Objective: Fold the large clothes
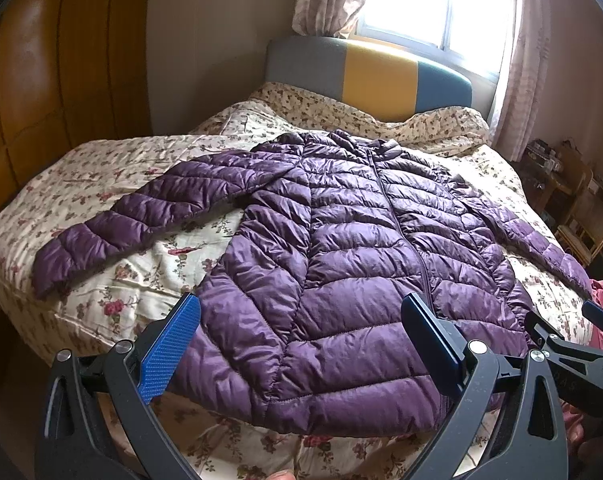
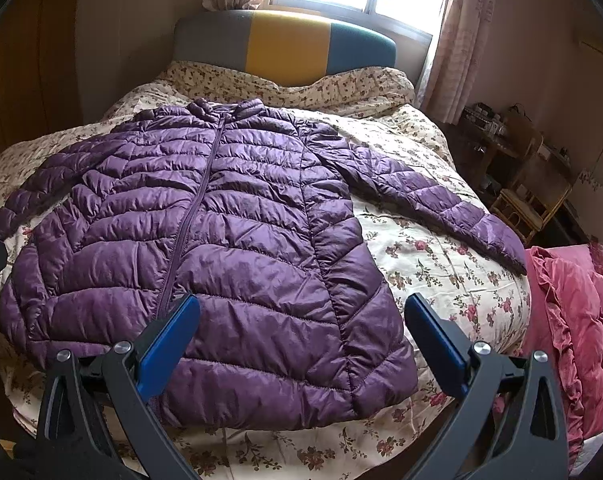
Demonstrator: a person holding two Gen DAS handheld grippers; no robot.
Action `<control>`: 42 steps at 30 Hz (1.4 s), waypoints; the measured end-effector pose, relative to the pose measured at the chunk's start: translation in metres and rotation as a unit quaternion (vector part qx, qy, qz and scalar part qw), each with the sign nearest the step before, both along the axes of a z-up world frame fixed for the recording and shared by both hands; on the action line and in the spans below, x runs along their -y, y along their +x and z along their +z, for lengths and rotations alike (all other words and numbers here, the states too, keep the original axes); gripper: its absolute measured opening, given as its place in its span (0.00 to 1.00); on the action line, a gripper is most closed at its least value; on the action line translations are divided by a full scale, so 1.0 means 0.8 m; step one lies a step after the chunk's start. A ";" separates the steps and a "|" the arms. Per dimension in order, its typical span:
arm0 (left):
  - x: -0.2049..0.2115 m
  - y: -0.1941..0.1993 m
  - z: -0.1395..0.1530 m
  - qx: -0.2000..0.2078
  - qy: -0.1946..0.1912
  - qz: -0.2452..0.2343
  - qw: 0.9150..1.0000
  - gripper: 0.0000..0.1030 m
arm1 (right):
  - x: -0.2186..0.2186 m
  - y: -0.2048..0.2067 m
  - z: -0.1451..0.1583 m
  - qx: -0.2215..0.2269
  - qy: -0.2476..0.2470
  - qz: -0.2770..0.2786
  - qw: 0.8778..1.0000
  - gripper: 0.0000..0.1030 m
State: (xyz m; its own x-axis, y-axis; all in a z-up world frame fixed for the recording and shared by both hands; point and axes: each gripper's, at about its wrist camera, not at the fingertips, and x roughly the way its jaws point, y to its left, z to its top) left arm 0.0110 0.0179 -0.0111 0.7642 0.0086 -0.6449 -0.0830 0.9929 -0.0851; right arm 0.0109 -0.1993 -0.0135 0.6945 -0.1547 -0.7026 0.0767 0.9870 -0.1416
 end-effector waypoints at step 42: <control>-0.008 0.355 -0.086 -0.087 0.036 -0.034 0.995 0.97 | 0.547 0.217 -0.105 -0.118 0.137 -0.433 0.883 0.67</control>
State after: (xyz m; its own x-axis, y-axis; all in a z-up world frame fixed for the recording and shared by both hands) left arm 0.2950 0.0240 -0.0801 0.6420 0.0112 -0.7666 -0.0220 0.9998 -0.0037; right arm 0.1844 -0.6373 -0.0975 0.2275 -0.3584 -0.9054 0.8199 0.5722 -0.0205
